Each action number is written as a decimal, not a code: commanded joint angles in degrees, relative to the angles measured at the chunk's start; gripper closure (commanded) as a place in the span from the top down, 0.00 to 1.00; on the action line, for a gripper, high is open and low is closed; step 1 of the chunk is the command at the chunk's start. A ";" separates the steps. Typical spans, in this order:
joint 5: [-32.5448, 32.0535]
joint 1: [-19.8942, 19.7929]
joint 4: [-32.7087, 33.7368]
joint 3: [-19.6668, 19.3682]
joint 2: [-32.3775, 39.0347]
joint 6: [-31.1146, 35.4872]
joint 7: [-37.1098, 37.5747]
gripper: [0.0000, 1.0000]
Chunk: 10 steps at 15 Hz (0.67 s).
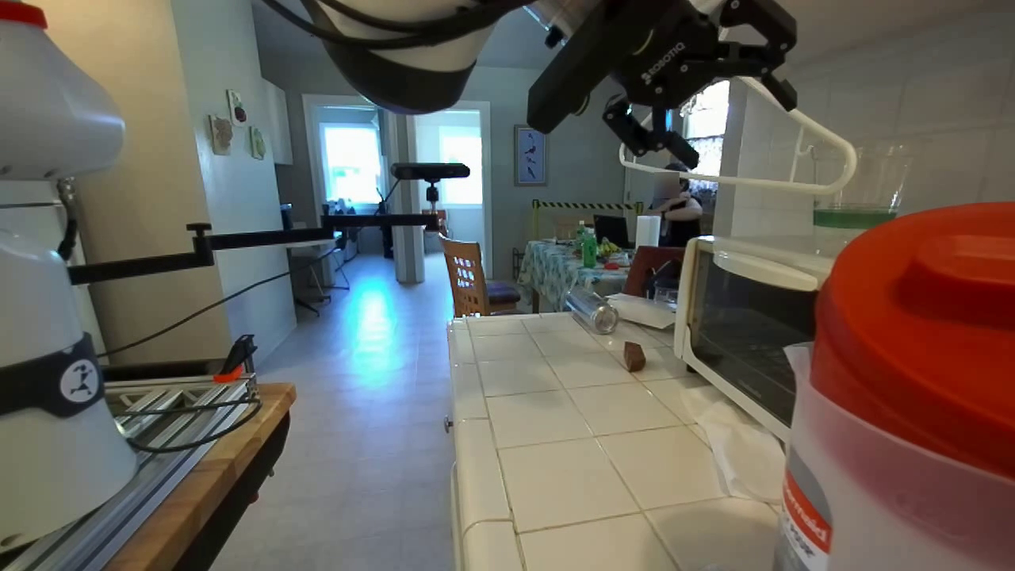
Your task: Put the coat hanger on the counter
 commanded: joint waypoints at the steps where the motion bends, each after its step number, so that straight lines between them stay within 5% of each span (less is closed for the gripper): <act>1: -1.98 -0.49 1.23 -0.64 0.22 0.43 0.43 1.00; 10: -2.72 -1.05 4.57 -1.47 3.33 2.10 -1.59 1.00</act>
